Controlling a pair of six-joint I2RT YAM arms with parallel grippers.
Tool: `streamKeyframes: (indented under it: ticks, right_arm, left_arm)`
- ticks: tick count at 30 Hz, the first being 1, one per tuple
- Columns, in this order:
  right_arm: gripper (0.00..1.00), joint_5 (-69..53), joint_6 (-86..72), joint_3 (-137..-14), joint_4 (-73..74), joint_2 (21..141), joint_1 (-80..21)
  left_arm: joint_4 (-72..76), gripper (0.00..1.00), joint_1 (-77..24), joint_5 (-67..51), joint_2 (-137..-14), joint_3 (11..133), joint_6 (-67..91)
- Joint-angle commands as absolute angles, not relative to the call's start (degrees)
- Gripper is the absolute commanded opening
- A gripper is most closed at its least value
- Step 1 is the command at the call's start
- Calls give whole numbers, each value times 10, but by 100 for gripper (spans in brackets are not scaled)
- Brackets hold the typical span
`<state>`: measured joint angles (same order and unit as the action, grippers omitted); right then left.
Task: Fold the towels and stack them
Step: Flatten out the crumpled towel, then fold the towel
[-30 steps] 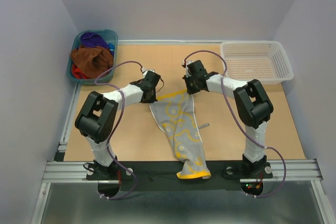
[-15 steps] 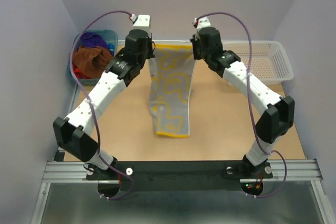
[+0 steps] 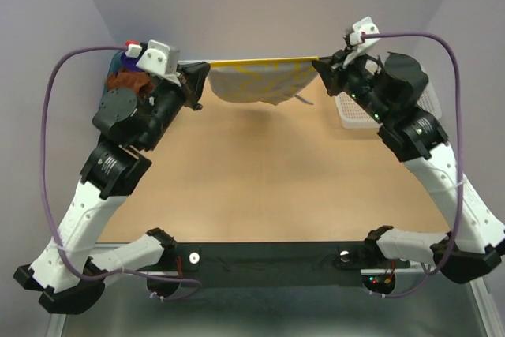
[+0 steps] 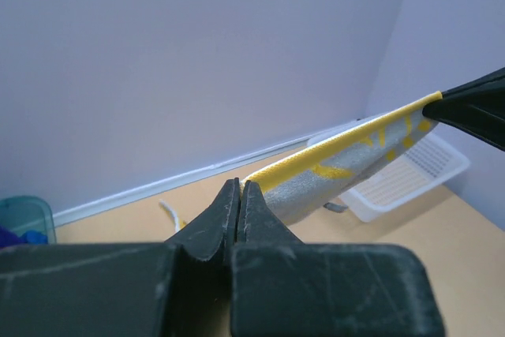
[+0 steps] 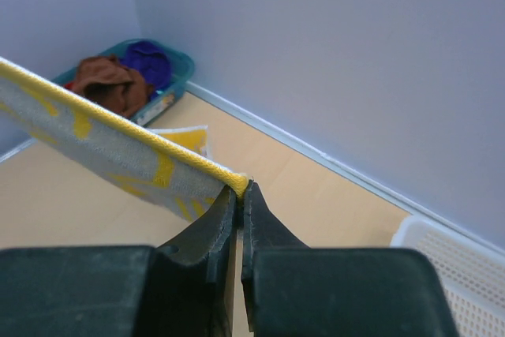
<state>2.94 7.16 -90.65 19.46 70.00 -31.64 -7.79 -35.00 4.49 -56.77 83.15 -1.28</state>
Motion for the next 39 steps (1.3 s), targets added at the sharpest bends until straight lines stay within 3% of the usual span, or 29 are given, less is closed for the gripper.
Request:
streamKeyframes:
  ticks: [1,7,17,21,30,35,39]
  right_arm:
    - [0,3,106,-889,213,629,-297]
    - [0,-33,102,-922,251,598,-296]
    - [1,137,117,-956,250,754,-296]
    - [1,188,140,-989,234,876,-288]
    - [0,132,145,-1047,140,1097,-214]
    - [1,119,166,-1073,128,1163,-205]
    - [1,103,166,-1036,125,1161,-203]
  left_arm:
    - [-32,0,-342,50,-493,826,-40]
    - [-64,0,-343,54,-485,845,-11]
    - [-122,0,-313,252,-657,841,18]
    - [-77,0,-245,222,-790,824,51]
    - [-38,0,-191,140,-1062,971,50]
    - [-32,0,-182,112,-1129,1028,36]
    - [-32,0,-180,103,-1123,1001,29]
